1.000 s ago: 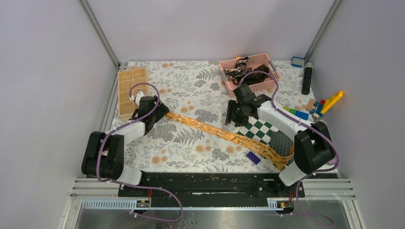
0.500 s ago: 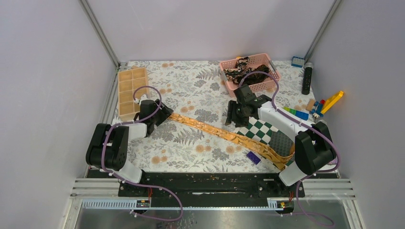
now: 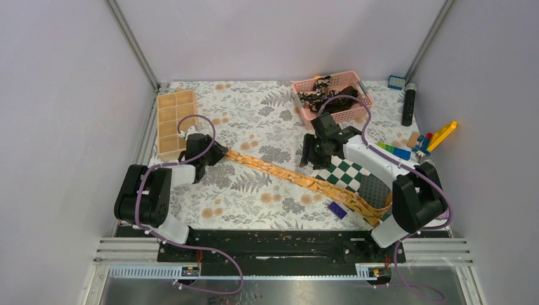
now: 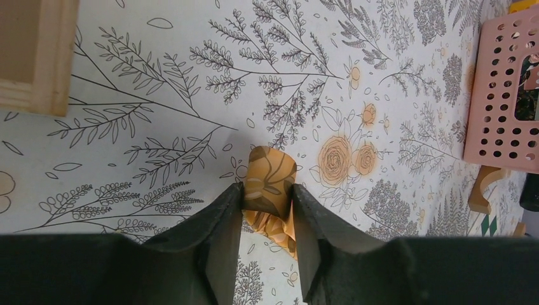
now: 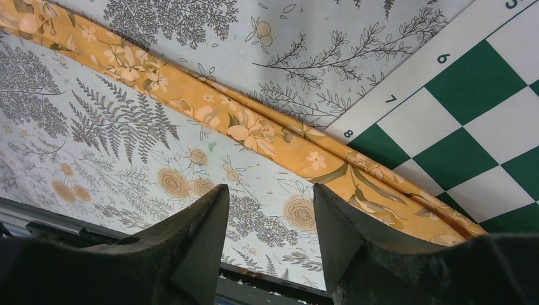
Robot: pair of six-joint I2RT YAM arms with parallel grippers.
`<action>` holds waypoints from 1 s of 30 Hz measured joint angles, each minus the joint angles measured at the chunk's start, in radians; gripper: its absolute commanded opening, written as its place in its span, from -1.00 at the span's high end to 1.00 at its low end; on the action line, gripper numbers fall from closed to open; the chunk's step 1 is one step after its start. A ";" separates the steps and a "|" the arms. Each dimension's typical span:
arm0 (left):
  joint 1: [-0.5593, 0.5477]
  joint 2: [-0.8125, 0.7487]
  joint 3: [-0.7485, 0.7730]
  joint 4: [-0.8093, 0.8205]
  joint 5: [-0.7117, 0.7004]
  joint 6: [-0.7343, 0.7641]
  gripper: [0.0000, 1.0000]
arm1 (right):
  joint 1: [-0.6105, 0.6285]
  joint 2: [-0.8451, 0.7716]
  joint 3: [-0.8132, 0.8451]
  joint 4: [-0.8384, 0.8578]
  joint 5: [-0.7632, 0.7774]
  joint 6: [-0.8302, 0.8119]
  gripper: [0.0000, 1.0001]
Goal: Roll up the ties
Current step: Roll the tie at the center of the board.
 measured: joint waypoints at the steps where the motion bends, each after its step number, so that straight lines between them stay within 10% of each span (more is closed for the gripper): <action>1: 0.000 0.000 0.000 0.001 0.000 0.000 0.38 | 0.000 0.000 0.000 0.000 0.000 0.000 -0.17; 14: 0.000 0.000 0.000 0.001 0.000 0.014 1.00 | 0.000 0.000 0.000 0.000 0.000 0.000 -0.16; 30: -0.008 -0.058 -0.027 0.027 0.039 0.072 1.00 | 0.010 0.032 0.000 0.019 -0.003 -0.001 -0.08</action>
